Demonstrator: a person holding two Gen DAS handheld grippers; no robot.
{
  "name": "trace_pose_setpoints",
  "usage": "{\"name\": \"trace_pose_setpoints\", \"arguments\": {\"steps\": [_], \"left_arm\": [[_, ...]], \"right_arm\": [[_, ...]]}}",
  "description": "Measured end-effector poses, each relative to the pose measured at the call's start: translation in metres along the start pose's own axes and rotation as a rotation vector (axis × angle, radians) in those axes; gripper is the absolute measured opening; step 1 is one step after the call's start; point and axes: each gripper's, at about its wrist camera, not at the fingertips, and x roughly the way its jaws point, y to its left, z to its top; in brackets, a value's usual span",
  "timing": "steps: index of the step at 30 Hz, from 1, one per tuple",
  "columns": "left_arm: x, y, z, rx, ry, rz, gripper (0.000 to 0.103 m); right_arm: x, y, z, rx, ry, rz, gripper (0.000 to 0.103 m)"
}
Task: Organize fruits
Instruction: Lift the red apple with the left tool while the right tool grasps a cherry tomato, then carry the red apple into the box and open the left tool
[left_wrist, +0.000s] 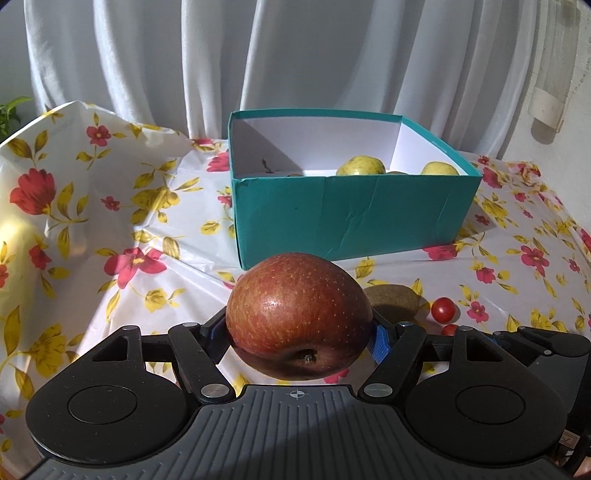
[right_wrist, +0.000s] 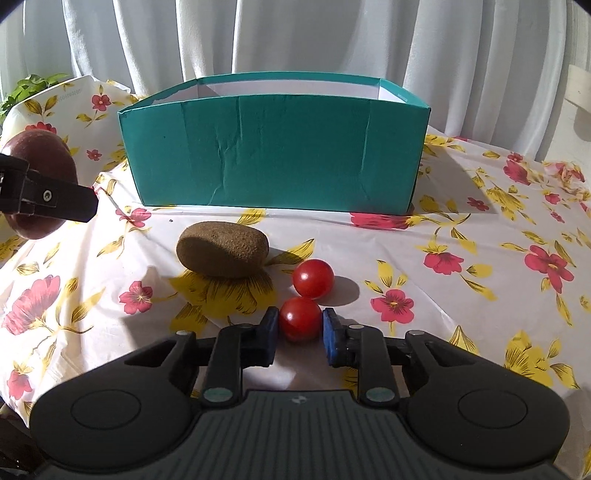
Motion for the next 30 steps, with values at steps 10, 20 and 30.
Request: {"name": "trace_pose_setpoints", "arguments": {"steps": [10, 20, 30], "left_arm": [[-0.003, -0.016, 0.044, 0.034, -0.060, -0.041, 0.076], [0.010, -0.034, 0.114, 0.029, -0.153, -0.024, 0.076], [0.057, -0.039, 0.136, 0.030, -0.144, 0.058, 0.076]], "right_arm": [[-0.031, -0.018, 0.042, 0.057, -0.145, -0.046, 0.024], [-0.043, -0.026, 0.074, 0.083, -0.223, -0.091, 0.024], [-0.047, -0.031, 0.085, 0.101, -0.258, -0.126, 0.024]]}}
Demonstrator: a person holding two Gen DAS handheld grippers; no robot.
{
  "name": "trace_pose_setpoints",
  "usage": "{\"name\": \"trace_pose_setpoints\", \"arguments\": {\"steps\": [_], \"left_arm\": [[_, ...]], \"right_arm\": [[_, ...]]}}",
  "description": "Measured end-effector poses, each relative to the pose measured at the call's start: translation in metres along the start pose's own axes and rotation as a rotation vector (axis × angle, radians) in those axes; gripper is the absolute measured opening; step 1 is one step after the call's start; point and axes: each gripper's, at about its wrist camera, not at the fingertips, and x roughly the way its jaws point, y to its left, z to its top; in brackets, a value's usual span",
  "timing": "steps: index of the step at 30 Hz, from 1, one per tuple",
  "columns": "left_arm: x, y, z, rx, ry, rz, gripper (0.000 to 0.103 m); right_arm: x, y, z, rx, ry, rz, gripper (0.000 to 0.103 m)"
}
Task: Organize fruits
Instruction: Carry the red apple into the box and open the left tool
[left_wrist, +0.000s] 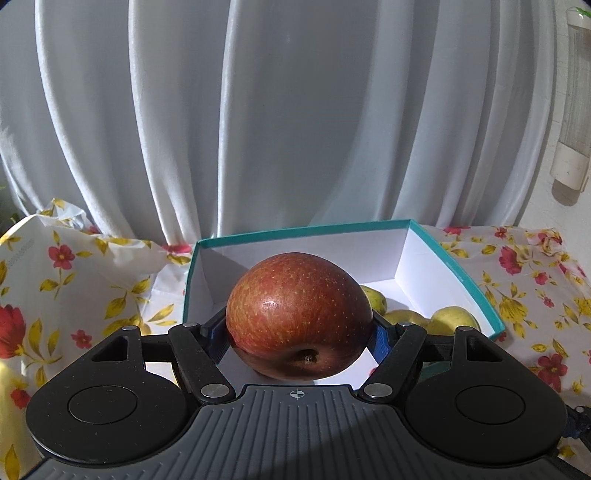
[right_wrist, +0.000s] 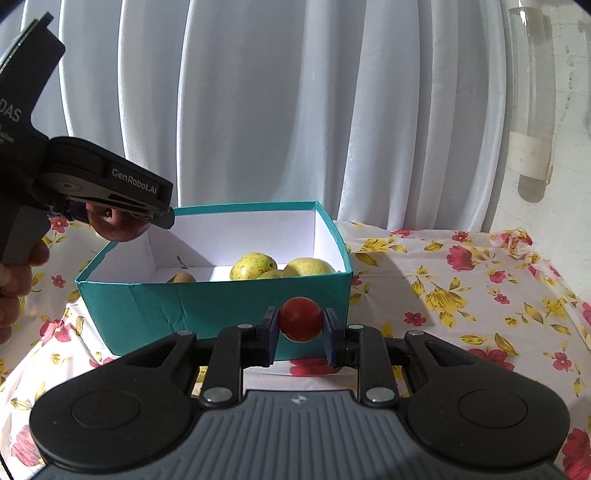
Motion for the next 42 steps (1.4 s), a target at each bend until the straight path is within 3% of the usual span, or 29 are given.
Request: {"name": "trace_pose_setpoints", "arguments": {"steps": [14, 42], "left_arm": [[0.036, -0.003, 0.000, 0.000, 0.028, 0.014, 0.076], [0.094, -0.001, -0.013, -0.005, 0.175, 0.028, 0.076]], "right_arm": [[-0.001, -0.002, 0.008, 0.000, -0.017, -0.027, 0.024], [0.020, -0.005, 0.018, 0.011, -0.036, -0.027, 0.024]]}}
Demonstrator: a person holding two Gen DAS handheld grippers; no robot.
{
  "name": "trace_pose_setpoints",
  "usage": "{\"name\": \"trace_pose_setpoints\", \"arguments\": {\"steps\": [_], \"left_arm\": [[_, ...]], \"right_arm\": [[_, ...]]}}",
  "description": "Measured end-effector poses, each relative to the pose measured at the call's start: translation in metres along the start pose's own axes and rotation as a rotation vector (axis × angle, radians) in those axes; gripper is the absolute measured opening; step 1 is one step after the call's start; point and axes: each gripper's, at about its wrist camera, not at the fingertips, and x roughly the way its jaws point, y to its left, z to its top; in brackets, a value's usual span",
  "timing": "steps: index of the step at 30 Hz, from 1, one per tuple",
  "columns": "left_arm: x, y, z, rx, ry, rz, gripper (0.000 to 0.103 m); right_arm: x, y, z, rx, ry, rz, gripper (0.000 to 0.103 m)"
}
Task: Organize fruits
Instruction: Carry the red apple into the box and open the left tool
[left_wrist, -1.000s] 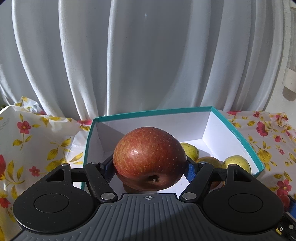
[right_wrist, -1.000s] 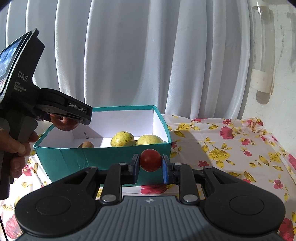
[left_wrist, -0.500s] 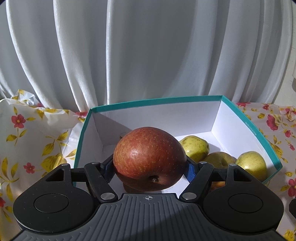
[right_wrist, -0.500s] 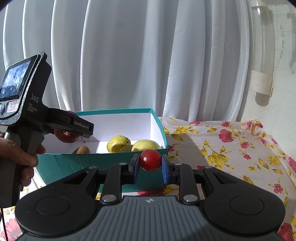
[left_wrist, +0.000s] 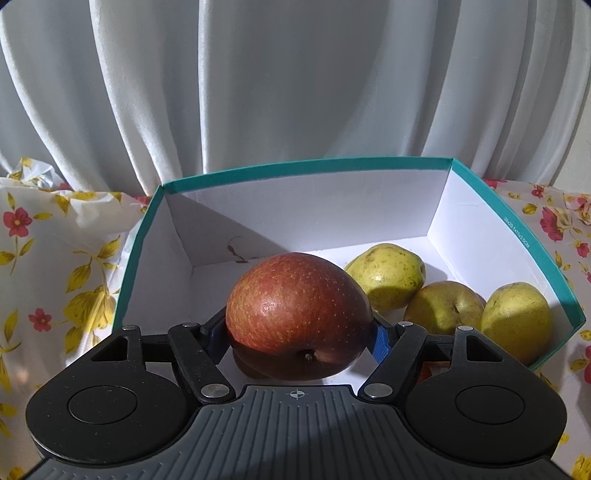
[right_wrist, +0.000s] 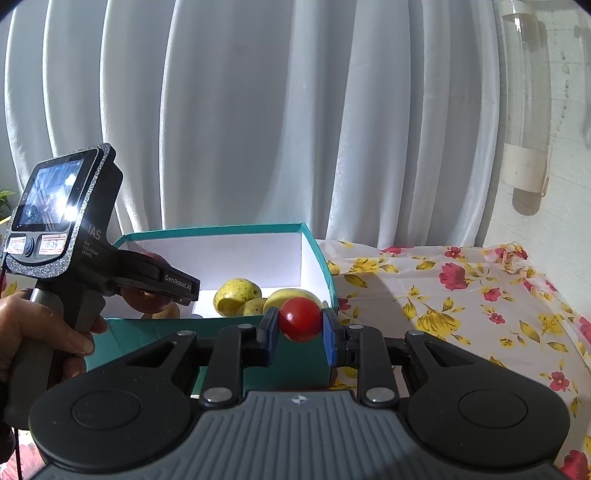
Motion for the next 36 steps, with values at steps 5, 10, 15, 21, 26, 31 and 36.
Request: {"name": "trace_pose_setpoints", "arguments": {"steps": [5, 10, 15, 21, 26, 31, 36], "left_arm": [[0.010, -0.001, -0.002, -0.003, 0.026, -0.002, 0.076], [0.018, -0.002, -0.003, -0.005, 0.054, -0.003, 0.076], [0.026, -0.001, -0.006, -0.026, 0.098, -0.026, 0.076], [0.029, -0.002, -0.006, -0.029, 0.117, -0.025, 0.076], [0.029, -0.003, -0.005, -0.031, 0.124, -0.023, 0.076], [0.031, -0.003, -0.004, -0.029, 0.141, -0.023, 0.076], [0.033, -0.003, -0.002, -0.026, 0.165, -0.017, 0.077]], "right_arm": [[0.001, -0.001, 0.003, 0.003, -0.009, -0.001, 0.024], [0.004, -0.002, 0.005, 0.003, -0.012, 0.000, 0.024], [0.008, -0.002, 0.007, -0.002, -0.017, -0.002, 0.024], [0.008, -0.003, 0.008, -0.004, -0.013, -0.002, 0.024], [0.006, -0.002, 0.008, -0.005, -0.016, -0.001, 0.024], [0.005, -0.003, 0.009, -0.006, -0.019, 0.001, 0.024], [0.005, -0.004, 0.010, -0.010, -0.025, 0.003, 0.024]]}}
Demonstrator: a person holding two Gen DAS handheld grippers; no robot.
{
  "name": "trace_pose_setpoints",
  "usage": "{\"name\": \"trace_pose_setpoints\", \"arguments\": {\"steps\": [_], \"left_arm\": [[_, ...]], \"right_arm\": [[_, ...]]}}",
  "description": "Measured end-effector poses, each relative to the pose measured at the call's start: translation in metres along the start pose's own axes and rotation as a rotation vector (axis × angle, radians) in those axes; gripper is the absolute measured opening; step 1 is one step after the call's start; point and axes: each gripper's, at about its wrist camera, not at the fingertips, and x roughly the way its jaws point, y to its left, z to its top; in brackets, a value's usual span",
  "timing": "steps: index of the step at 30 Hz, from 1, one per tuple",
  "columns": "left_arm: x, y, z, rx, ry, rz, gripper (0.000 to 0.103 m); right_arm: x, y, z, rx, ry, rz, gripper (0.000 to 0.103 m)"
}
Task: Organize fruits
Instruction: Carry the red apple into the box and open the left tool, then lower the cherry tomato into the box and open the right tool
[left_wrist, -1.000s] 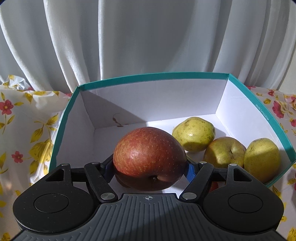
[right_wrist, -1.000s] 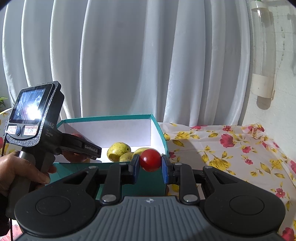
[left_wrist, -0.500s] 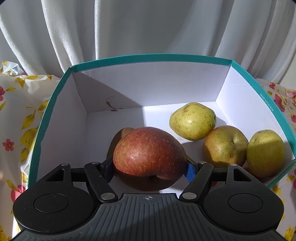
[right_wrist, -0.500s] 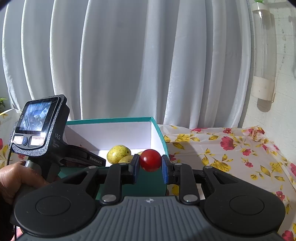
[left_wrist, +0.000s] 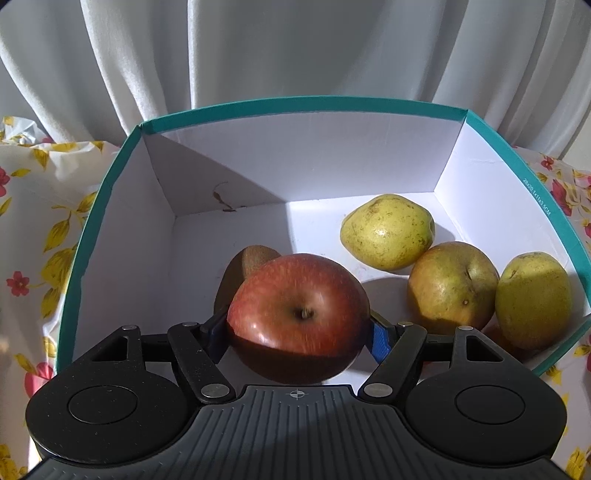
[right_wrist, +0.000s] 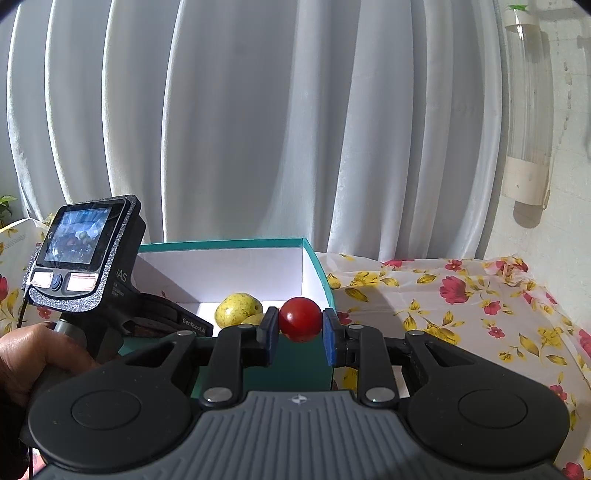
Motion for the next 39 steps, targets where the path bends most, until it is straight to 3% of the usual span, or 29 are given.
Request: {"name": "trace_pose_setpoints", "arguments": {"steps": [10, 12, 15, 28, 39], "left_arm": [[-0.002, -0.003, 0.000, -0.005, 0.021, -0.037, 0.078], [-0.008, -0.003, 0.000, -0.005, -0.001, -0.045, 0.079], [-0.018, -0.003, -0.001, -0.010, -0.025, -0.074, 0.093], [-0.072, 0.003, -0.007, -0.014, -0.122, -0.103, 0.096], [-0.126, 0.029, -0.039, -0.060, -0.222, -0.085, 0.100]], "right_arm": [[-0.005, -0.003, 0.000, 0.002, -0.010, 0.006, 0.024], [-0.005, -0.005, 0.000, 0.004, -0.011, 0.004, 0.024], [-0.006, -0.006, -0.001, 0.006, -0.013, 0.003, 0.024], [-0.003, -0.007, 0.004, 0.010, -0.030, 0.016, 0.024], [0.008, -0.003, 0.010, -0.002, -0.038, 0.024, 0.024]]}}
